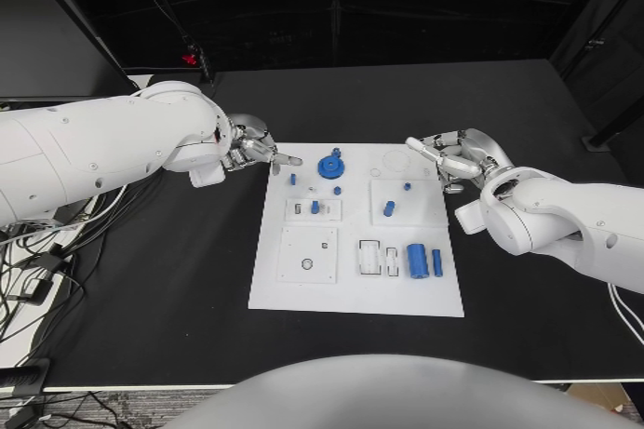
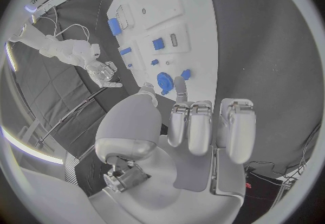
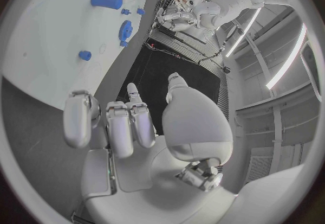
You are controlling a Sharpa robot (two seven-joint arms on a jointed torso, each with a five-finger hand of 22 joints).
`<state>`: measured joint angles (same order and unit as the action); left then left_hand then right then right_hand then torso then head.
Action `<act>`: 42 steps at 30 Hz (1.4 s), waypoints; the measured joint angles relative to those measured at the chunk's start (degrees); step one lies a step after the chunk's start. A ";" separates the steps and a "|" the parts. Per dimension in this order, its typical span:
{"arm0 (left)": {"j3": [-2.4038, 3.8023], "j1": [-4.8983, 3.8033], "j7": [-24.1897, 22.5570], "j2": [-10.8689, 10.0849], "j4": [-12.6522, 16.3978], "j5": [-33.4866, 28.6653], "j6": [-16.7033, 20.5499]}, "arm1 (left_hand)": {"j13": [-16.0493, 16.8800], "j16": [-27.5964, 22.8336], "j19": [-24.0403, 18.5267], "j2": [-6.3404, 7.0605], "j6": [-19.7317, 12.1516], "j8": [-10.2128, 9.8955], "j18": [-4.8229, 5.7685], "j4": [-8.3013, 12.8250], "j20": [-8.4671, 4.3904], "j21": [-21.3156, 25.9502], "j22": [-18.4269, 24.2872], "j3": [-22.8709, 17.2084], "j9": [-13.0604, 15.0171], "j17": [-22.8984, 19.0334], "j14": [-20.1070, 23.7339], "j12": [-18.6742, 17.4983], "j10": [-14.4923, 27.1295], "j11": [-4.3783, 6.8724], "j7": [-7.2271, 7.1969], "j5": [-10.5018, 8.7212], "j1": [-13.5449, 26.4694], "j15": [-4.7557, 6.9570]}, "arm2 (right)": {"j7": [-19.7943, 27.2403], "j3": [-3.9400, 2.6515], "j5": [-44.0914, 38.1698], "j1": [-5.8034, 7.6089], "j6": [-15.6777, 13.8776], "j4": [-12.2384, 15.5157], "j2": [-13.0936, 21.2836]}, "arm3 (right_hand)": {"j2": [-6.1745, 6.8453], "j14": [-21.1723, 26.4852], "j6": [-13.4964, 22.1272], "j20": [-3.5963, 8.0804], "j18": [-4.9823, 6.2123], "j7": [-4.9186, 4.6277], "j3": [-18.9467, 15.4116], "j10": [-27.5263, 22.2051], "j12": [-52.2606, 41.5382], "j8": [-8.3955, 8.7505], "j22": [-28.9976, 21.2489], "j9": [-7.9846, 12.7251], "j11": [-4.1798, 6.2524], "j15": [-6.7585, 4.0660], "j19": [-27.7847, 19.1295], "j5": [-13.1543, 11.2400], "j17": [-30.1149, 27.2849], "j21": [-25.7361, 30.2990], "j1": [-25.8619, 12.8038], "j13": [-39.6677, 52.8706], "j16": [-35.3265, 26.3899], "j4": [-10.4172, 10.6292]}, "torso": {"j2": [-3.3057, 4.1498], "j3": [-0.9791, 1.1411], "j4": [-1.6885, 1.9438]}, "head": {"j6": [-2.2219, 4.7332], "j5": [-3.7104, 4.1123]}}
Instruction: Assemble the parts on the task board
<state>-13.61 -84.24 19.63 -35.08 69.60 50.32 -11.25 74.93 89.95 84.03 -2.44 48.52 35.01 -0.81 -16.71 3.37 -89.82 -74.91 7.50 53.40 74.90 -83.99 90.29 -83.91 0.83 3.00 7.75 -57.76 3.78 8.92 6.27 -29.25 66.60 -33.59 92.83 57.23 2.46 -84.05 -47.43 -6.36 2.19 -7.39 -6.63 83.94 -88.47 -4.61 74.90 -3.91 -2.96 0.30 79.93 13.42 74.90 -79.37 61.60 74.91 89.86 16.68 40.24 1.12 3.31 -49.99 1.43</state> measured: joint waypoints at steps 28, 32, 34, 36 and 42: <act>0.00 3.63 -3.96 9.21 -14.56 2.45 -5.63 | -0.01 0.00 0.00 -2.58 0.68 0.61 0.00 -0.13 0.00 0.00 0.00 0.47 -0.12 0.00 0.00 0.00 0.00 0.00 -0.39 0.00 -1.45 0.00 | -0.01 0.00 0.00 0.00 0.00 0.15 -0.39 | -0.23 0.00 0.00 0.00 0.01 0.00 0.00 0.00 0.00 0.00 0.00 0.00 0.00 0.00 0.00 0.00 0.04 0.00 -0.23 0.00 0.00 0.00 | -0.01 -0.01 0.01 | 0.00 -0.74; 0.00 3.75 -4.36 9.81 -15.17 2.57 -6.28 | -0.01 0.00 0.00 -3.50 1.17 0.61 0.00 -0.08 0.00 0.00 0.00 0.89 -0.46 0.00 0.00 0.00 0.00 0.00 -0.52 -0.23 -1.01 0.00 | -0.02 0.00 0.00 0.00 -0.01 0.15 -0.40 | -0.23 0.00 0.00 0.00 0.00 0.00 0.00 0.00 0.00 0.00 0.00 0.00 0.00 0.00 0.00 0.00 0.04 0.00 -0.23 0.00 0.00 0.00 | -0.03 0.00 0.04 | 0.00 -0.74; 0.00 3.82 -4.54 10.11 -15.52 2.63 -6.59 | -0.01 0.00 0.00 -3.79 1.36 0.61 -0.01 -0.08 0.00 0.00 0.00 0.89 -0.68 0.00 0.00 0.00 0.00 0.00 -0.51 -0.23 -1.00 0.00 | -0.02 0.00 0.00 0.00 -0.01 0.15 -0.41 | -0.23 0.00 0.00 0.00 0.00 0.00 0.00 0.00 0.00 0.00 0.00 0.00 0.00 0.00 0.00 0.00 0.04 0.00 -0.23 0.00 0.00 0.00 | -0.03 0.00 0.04 | 0.00 -0.74; 0.00 3.86 -4.66 10.36 -15.83 2.66 -6.82 | -0.01 0.00 0.00 -3.87 1.36 0.41 0.00 0.00 0.00 0.00 0.00 1.12 -0.80 0.00 0.00 0.00 0.00 0.00 -0.51 -0.23 -0.91 0.00 | -0.03 0.00 0.00 0.00 -0.01 0.15 -0.43 | -0.23 0.00 0.00 0.00 0.00 0.00 0.00 0.00 0.00 0.00 0.00 0.00 0.00 0.00 0.00 0.00 0.03 0.00 -0.23 0.00 0.00 0.00 | -0.03 0.00 0.04 | 0.00 -0.74; 0.00 3.96 -4.84 10.91 -16.62 2.73 -7.68 | -0.01 0.00 0.00 -5.04 2.92 -0.43 0.00 -0.06 0.00 0.00 0.00 1.66 -1.53 0.00 0.00 0.00 0.00 0.00 -0.80 -0.23 -1.21 0.00 | -0.10 0.00 0.00 0.00 -0.04 0.11 -0.46 | -0.23 0.00 0.00 0.00 0.00 0.00 0.00 0.00 0.00 0.00 0.00 0.00 0.00 0.00 0.00 0.00 0.03 0.00 -0.23 0.00 0.00 0.00 | -0.05 0.00 0.04 | 0.00 -0.76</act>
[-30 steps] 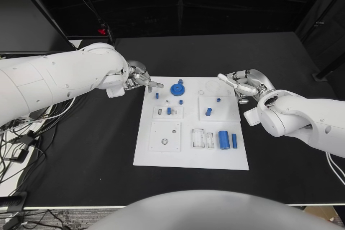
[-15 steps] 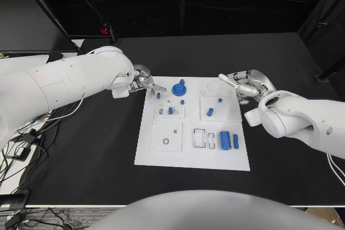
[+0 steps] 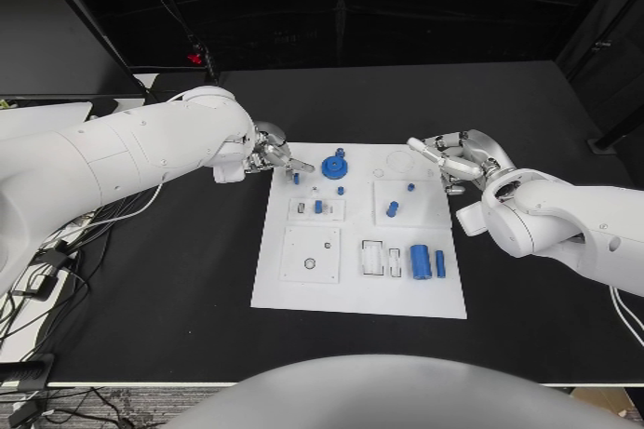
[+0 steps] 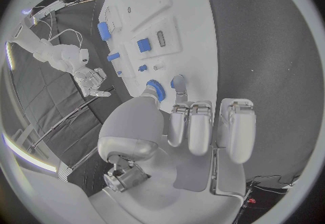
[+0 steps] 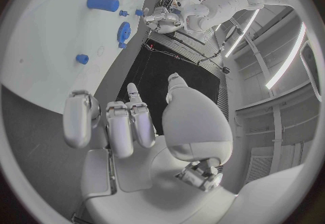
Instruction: Assemble the parts on the task board
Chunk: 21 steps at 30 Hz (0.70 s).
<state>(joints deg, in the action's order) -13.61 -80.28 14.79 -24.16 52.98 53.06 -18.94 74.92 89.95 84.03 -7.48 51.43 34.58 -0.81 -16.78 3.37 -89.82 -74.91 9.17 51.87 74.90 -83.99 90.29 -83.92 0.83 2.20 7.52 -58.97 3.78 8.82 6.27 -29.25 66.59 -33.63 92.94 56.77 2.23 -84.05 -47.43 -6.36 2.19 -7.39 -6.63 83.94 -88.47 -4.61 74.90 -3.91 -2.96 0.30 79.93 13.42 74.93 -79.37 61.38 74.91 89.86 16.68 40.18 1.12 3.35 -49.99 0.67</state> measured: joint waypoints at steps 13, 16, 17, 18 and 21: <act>0.01 0.19 -0.01 0.52 -0.90 0.09 -2.02 | 0.00 0.00 0.00 -2.02 1.62 -2.16 0.00 0.18 0.00 0.00 0.00 0.46 -1.29 0.00 0.00 0.00 -0.12 0.12 -0.22 0.48 -2.01 0.00 | -0.17 0.00 0.00 0.00 -0.04 0.01 -0.09 | 0.00 0.00 0.00 0.00 0.00 0.00 0.00 0.00 0.00 0.00 0.00 0.00 0.00 0.00 0.00 0.00 -0.01 0.00 0.00 0.00 0.00 0.00 | 0.00 0.00 -0.06 | 0.00 0.13; 0.01 0.23 -0.01 0.66 -1.01 0.10 -2.38 | 0.00 0.00 0.00 -2.81 1.82 -2.81 0.00 0.18 0.00 0.00 0.00 0.46 -1.60 0.00 0.00 0.00 -0.22 0.21 -0.43 1.79 -2.81 0.00 | -0.20 0.00 0.00 0.00 -0.04 0.05 -0.11 | 0.00 0.00 0.00 0.00 0.00 0.00 0.00 0.00 0.00 0.00 0.00 0.00 0.00 0.00 0.00 0.00 -0.01 0.00 0.00 0.00 0.00 0.00 | 0.00 0.00 -0.07 | 0.00 0.23; 0.01 0.23 -0.01 0.71 -1.06 0.10 -2.53 | 0.00 0.00 0.00 -2.85 1.82 -2.81 0.00 0.18 0.00 0.00 0.00 0.46 -1.62 0.00 0.00 0.00 -0.22 0.21 -0.43 1.79 -2.84 0.00 | -0.21 0.00 0.00 0.00 -0.04 0.05 -0.11 | 0.00 0.00 0.00 0.00 0.00 0.00 0.00 0.00 0.00 0.00 0.00 0.00 0.00 0.00 0.00 0.00 -0.01 0.00 0.00 0.00 0.00 0.00 | 0.01 0.00 -0.07 | 0.00 0.24; 0.01 0.24 0.00 0.75 -1.10 0.11 -2.63 | 0.00 0.00 0.00 -3.12 1.82 -2.92 0.00 0.18 0.00 0.00 0.00 0.46 -1.62 0.00 0.00 0.00 -0.22 0.21 -0.43 1.79 -3.11 0.00 | -0.22 0.00 0.00 0.00 -0.04 0.05 -0.11 | 0.00 0.00 0.00 0.00 0.00 0.00 0.00 0.00 0.00 0.00 0.00 0.00 0.00 0.00 0.00 0.00 -0.01 0.00 0.00 0.00 0.00 0.00 | 0.02 0.00 -0.07 | 0.00 0.25; 0.01 0.27 0.07 0.87 -1.34 0.12 -2.94 | 0.00 0.00 0.00 -3.26 1.94 -3.16 0.00 0.18 0.00 0.00 0.00 0.46 -1.68 0.00 0.00 0.00 -0.22 0.21 -0.30 2.02 -3.26 0.00 | -0.25 0.00 0.00 0.00 -0.04 0.06 -0.11 | 0.00 0.00 0.00 0.00 0.01 0.00 0.00 0.00 0.00 0.00 0.00 0.00 0.00 0.00 0.00 0.00 -0.01 0.00 0.00 0.00 0.00 0.00 | 0.02 0.00 -0.07 | 0.00 0.25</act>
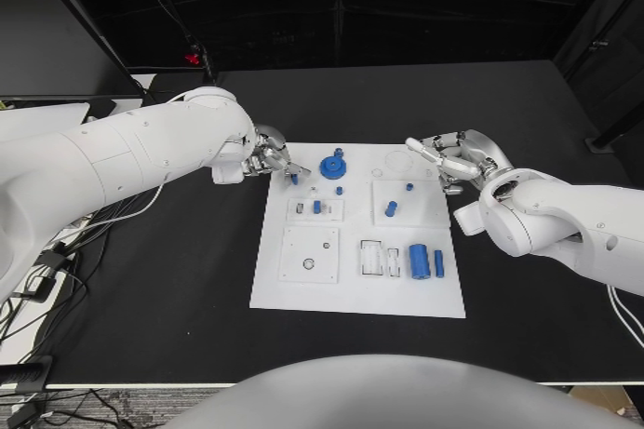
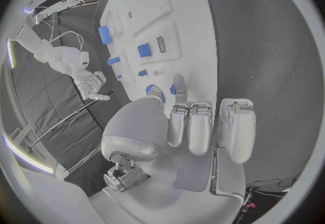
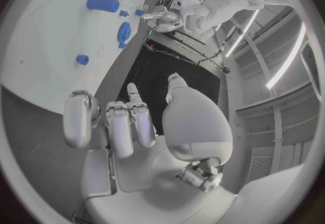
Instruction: Assemble the parts on the task board
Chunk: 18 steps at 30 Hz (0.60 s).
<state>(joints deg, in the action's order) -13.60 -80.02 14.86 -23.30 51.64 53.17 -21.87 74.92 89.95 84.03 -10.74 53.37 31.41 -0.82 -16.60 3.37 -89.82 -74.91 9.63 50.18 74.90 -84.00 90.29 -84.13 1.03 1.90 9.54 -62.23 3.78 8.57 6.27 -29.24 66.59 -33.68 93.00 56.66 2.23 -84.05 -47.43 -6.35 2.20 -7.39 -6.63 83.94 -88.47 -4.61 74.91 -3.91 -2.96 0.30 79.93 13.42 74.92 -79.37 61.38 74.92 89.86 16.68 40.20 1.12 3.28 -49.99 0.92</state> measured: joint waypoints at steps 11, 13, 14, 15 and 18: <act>0.00 0.11 0.53 0.24 -0.93 0.02 -0.38 | 0.00 0.00 0.00 0.23 0.08 0.00 0.00 -0.19 0.00 0.00 0.00 0.19 -0.07 0.00 0.00 0.00 0.00 0.00 0.09 0.00 -0.23 0.00 | -0.05 0.00 0.00 0.00 0.00 0.06 -0.03 | 0.00 0.00 0.00 0.00 -0.01 0.00 0.00 0.00 0.00 0.00 0.00 0.00 0.00 0.00 0.00 0.00 0.00 0.00 0.00 0.00 0.00 0.00 | 0.00 0.03 0.04 | -0.01 -0.19; 0.00 0.13 0.62 0.32 -1.00 0.03 -0.37 | 0.00 0.00 0.00 0.23 0.08 -0.25 0.00 -0.13 0.00 0.00 0.00 0.45 -0.07 0.00 0.00 0.00 0.00 0.00 0.08 0.00 -0.23 0.00 | -0.06 0.00 0.00 0.00 0.00 0.06 -0.04 | 0.00 0.00 0.00 0.00 -0.01 0.00 0.00 0.00 0.00 0.00 0.00 0.00 0.00 0.00 0.00 0.00 -0.01 0.00 0.00 0.00 0.00 0.00 | 0.00 0.02 0.05 | -0.01 -0.19; 0.00 0.14 0.67 0.35 -1.02 0.03 -0.35 | 0.00 0.00 0.00 0.23 0.08 -0.25 0.00 -0.17 0.00 0.00 0.00 0.53 -0.07 0.00 0.00 0.00 0.00 0.00 0.08 0.00 -0.23 0.00 | -0.07 0.00 0.00 0.00 0.00 0.06 -0.04 | 0.00 0.00 0.00 0.00 -0.01 0.00 0.00 0.00 0.00 0.00 0.00 0.00 0.00 0.00 0.00 0.00 -0.01 0.00 0.00 0.00 0.00 0.00 | 0.00 0.01 0.06 | -0.01 -0.19; 0.00 0.17 0.72 0.41 -1.06 0.03 -0.31 | 0.00 0.00 0.00 0.23 0.08 -0.25 0.00 -0.17 0.00 0.00 0.00 0.53 -0.07 0.00 0.00 0.00 0.00 0.00 0.08 0.00 -0.23 0.00 | -0.08 0.00 0.00 0.00 0.00 0.06 -0.04 | 0.00 0.00 0.00 0.00 -0.01 0.00 0.00 0.00 0.00 0.00 0.00 0.00 0.00 0.00 0.00 0.00 -0.01 0.00 0.00 0.00 0.00 0.00 | -0.01 0.01 0.06 | -0.01 -0.19; 0.00 0.20 0.81 0.55 -1.22 0.03 -0.25 | 0.00 0.00 0.00 0.23 0.08 -0.25 0.00 -0.17 0.00 0.00 0.00 0.53 -0.07 0.00 0.00 0.00 0.00 0.00 0.08 0.00 -0.23 0.00 | -0.09 0.00 0.00 0.00 0.00 0.06 -0.05 | 0.00 0.00 0.00 0.00 0.00 0.00 0.00 0.00 0.00 0.00 0.00 0.00 0.00 0.00 0.00 0.00 -0.01 0.00 0.00 0.00 0.00 0.00 | -0.01 0.00 0.06 | -0.01 -0.19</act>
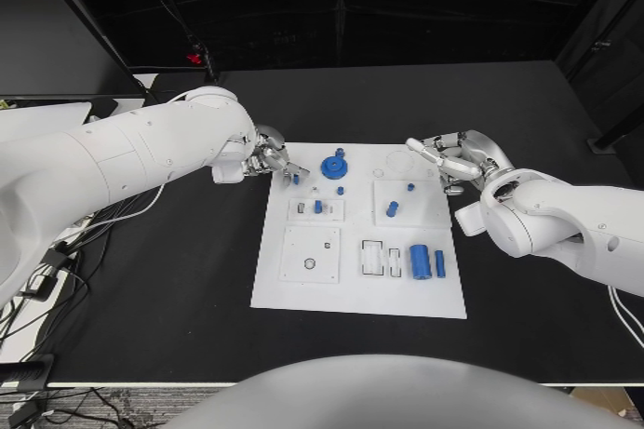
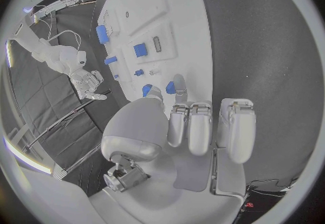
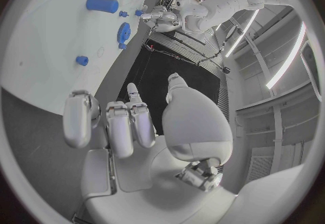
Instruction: Assemble the parts on the task board
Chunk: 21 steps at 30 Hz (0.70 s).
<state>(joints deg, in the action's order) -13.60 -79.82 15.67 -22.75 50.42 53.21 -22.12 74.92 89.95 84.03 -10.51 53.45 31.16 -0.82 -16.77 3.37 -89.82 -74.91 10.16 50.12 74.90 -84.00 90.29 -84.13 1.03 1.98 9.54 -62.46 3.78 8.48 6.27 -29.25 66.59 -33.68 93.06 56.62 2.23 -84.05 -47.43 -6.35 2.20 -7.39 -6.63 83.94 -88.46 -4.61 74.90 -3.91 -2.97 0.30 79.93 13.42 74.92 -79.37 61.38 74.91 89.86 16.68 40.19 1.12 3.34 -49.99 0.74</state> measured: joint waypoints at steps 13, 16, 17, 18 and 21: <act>0.00 0.21 -0.05 0.53 -0.85 0.02 0.32 | 0.08 0.00 -0.02 -1.17 0.21 -0.81 0.00 0.00 -0.02 0.00 0.00 -0.01 -0.07 0.00 0.00 0.01 0.01 -0.01 -0.21 0.67 -1.75 0.00 | -0.05 0.00 0.00 0.00 0.00 -0.01 -0.01 | 0.00 0.00 0.00 0.00 0.00 0.00 0.00 0.00 0.00 0.00 0.00 0.00 0.00 0.00 0.00 0.00 0.00 0.00 0.00 0.00 0.00 0.00 | 0.00 0.03 0.00 | 0.00 0.03; 0.00 0.25 -0.03 0.72 -1.14 0.03 0.31 | 0.22 0.00 -0.21 -1.51 0.21 -1.11 0.00 0.00 -0.21 0.00 0.00 -0.01 -0.07 0.00 0.00 0.11 0.02 -0.02 -0.21 1.40 -2.56 0.00 | -0.06 0.00 0.00 0.00 -0.01 -0.01 -0.01 | 0.00 0.00 0.00 0.00 0.00 0.00 0.00 0.00 0.00 0.00 0.00 0.00 0.00 0.00 0.00 0.00 -0.01 0.00 0.00 0.00 0.00 0.00 | 0.00 0.03 0.00 | 0.00 0.09; 0.00 0.26 -0.01 0.79 -1.23 0.03 0.30 | 0.23 0.00 -0.21 -1.48 0.21 -1.23 -0.01 0.00 -0.21 0.00 0.00 0.00 -0.07 0.00 0.00 0.11 0.03 -0.02 -0.21 1.52 -2.96 0.00 | -0.06 0.00 0.00 0.00 -0.01 -0.01 -0.01 | 0.00 0.00 0.00 0.00 0.00 0.00 0.00 0.00 0.00 0.00 0.00 0.00 0.00 0.00 0.00 0.00 0.00 0.00 0.00 0.00 0.00 0.00 | 0.00 0.03 0.00 | 0.00 0.12; 0.00 0.27 0.00 0.85 -1.31 0.03 0.30 | 0.25 0.00 -0.21 -1.53 0.21 -1.27 -0.01 0.00 -0.21 0.00 0.00 -0.01 -0.07 0.00 0.01 0.06 0.10 -0.10 -0.21 1.55 -3.33 -0.01 | -0.06 0.00 0.00 0.00 -0.01 -0.01 -0.01 | 0.00 0.00 0.00 0.00 0.00 0.00 0.00 0.00 0.00 0.00 0.00 0.00 0.00 0.00 0.00 0.00 -0.01 0.00 0.00 0.00 0.00 0.00 | 0.00 0.02 -0.01 | 0.00 0.13; 0.00 0.32 0.03 1.01 -1.49 0.03 0.29 | 0.26 0.00 -0.21 -1.74 0.21 -1.27 -0.01 0.00 -0.21 0.00 0.00 -0.01 -0.07 0.00 -0.09 -0.05 0.11 -0.11 -0.21 1.78 -3.57 0.08 | -0.06 0.00 0.00 0.00 -0.01 -0.01 -0.01 | 0.00 0.00 0.00 0.00 0.00 0.00 0.00 0.00 0.00 0.00 0.00 0.00 0.00 0.00 0.00 0.00 -0.01 0.00 0.00 0.00 0.00 0.00 | 0.00 0.01 -0.01 | 0.00 0.14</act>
<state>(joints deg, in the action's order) -13.60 -79.50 15.70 -21.74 48.93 53.24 -21.83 75.19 89.95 83.82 -12.24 53.66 29.89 -0.83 -16.77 3.16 -89.82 -74.91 10.15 50.04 74.90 -84.08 90.24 -84.02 0.92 1.77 11.32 -66.03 3.86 8.42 6.27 -29.25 66.59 -33.69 93.05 56.61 2.23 -84.05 -47.43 -6.36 2.20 -7.39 -6.63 83.94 -88.47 -4.61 74.90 -3.91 -2.96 0.30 79.93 13.42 74.91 -79.37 61.38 74.91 89.86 16.68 40.19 1.13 3.33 -49.99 0.88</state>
